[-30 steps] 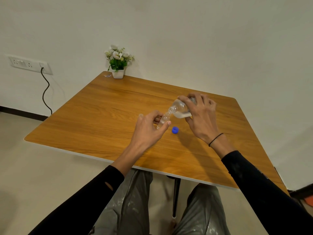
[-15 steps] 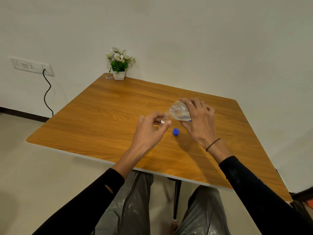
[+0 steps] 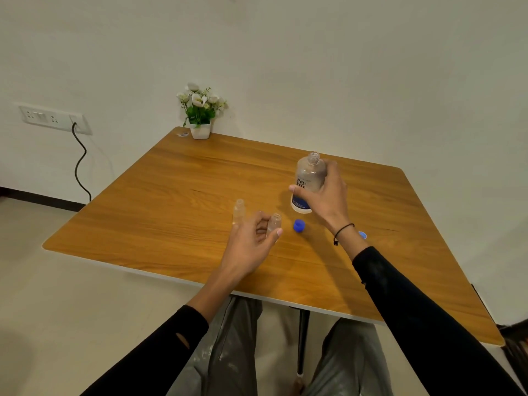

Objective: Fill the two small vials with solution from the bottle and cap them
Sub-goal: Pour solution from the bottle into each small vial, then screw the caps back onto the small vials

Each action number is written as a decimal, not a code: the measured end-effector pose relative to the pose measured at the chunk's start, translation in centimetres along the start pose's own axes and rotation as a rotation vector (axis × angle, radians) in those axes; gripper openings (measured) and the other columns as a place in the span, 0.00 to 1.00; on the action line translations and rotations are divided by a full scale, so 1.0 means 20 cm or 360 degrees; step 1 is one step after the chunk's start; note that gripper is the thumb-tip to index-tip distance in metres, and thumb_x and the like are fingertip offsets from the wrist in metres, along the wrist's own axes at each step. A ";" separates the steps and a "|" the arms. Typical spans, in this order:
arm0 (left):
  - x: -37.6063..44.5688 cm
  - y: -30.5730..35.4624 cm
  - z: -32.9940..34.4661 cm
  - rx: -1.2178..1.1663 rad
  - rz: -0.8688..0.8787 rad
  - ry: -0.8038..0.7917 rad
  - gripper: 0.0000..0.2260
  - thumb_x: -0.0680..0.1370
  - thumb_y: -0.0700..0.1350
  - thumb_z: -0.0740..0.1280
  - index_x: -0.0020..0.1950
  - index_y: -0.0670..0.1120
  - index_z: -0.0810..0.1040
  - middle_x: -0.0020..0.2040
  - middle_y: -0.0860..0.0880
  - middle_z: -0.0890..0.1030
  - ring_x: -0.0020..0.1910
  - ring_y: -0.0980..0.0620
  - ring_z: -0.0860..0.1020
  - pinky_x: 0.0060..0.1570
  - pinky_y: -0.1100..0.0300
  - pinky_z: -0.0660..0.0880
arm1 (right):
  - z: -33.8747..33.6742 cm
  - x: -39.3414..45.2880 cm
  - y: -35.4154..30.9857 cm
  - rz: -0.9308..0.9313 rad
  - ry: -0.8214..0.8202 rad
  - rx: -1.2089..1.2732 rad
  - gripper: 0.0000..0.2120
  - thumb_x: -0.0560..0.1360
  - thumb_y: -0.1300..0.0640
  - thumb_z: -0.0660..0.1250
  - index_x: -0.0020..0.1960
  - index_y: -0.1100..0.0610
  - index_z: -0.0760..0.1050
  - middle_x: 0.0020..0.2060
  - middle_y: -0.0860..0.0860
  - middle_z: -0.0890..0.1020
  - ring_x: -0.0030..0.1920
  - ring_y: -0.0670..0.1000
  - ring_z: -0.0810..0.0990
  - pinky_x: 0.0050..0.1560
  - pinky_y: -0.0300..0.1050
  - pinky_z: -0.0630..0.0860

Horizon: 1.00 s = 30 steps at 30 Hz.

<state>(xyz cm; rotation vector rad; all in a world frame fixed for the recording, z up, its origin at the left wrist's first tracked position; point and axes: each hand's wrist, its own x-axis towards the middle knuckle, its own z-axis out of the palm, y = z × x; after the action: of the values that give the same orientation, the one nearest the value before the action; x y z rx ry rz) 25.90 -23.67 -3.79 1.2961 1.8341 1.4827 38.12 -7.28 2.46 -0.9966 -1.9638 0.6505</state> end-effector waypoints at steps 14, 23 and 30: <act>0.02 -0.10 0.02 0.0020 -0.0034 -0.0061 0.17 0.79 0.45 0.76 0.68 0.45 0.81 0.59 0.53 0.85 0.60 0.62 0.82 0.61 0.65 0.81 | 0.28 0.11 0.15 0.0315 -0.0067 0.0203 0.36 0.66 0.48 0.85 0.67 0.53 0.69 0.61 0.48 0.77 0.64 0.55 0.78 0.60 0.51 0.81; 0.02 -0.11 0.05 0.0118 -0.0015 -0.0110 0.18 0.79 0.40 0.76 0.68 0.47 0.79 0.57 0.56 0.83 0.57 0.68 0.81 0.56 0.73 0.78 | -0.11 0.00 0.22 -0.0044 -0.0110 -0.1048 0.19 0.80 0.46 0.70 0.69 0.50 0.74 0.65 0.54 0.77 0.66 0.57 0.72 0.63 0.52 0.69; 0.05 -0.08 0.09 0.0180 -0.0047 -0.0152 0.16 0.79 0.41 0.76 0.66 0.47 0.79 0.52 0.64 0.79 0.52 0.72 0.78 0.50 0.80 0.75 | -0.24 -0.03 0.30 0.0131 -0.0824 -0.1427 0.10 0.83 0.65 0.61 0.61 0.57 0.77 0.58 0.60 0.78 0.53 0.61 0.78 0.46 0.51 0.72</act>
<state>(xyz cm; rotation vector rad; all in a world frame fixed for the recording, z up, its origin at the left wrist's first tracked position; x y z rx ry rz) 26.34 -21.88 -5.60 1.3624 1.8898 1.2953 44.75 -4.12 0.42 -1.5440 -2.7740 0.0134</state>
